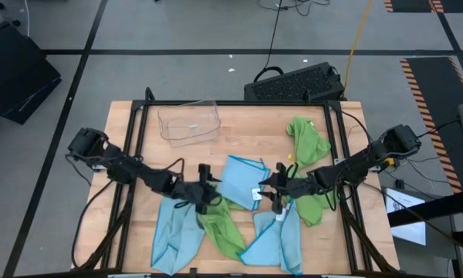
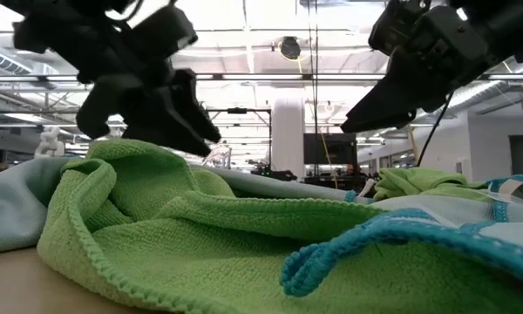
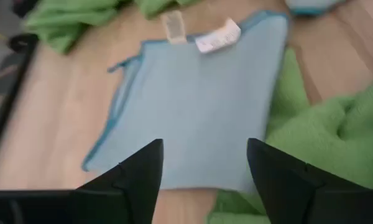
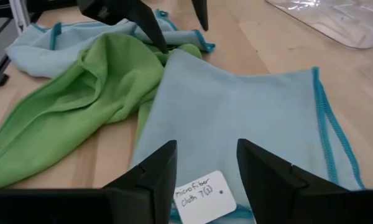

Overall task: Fold microfiber towels
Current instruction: Fold the top center blue microfiber cloth

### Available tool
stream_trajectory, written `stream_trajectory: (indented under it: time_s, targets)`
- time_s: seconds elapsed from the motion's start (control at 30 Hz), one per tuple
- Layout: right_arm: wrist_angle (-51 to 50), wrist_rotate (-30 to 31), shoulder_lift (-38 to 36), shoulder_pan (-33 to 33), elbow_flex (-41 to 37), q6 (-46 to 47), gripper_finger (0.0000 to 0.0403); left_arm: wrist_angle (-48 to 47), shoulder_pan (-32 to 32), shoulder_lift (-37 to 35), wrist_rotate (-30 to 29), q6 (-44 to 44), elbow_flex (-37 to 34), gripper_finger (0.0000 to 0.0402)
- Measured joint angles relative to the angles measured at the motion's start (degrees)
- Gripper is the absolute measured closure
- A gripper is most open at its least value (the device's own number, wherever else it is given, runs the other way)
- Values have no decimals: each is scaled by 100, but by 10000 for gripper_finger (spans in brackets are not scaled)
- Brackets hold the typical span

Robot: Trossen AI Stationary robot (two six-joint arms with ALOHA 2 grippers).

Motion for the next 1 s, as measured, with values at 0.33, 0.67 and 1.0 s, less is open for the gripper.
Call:
stream_trajectory:
  time_s: [0.33,0.67,1.0]
  targets:
    - [-6,0,0,0,0,-107,243,-569,28,0,436,185,0,222]
    - [-6,0,0,0,0,-107,243,-638,32,0,345,696,0,267]
    - [-6,0,0,0,0,-107,243,-600,100,0,560,970,0,277]
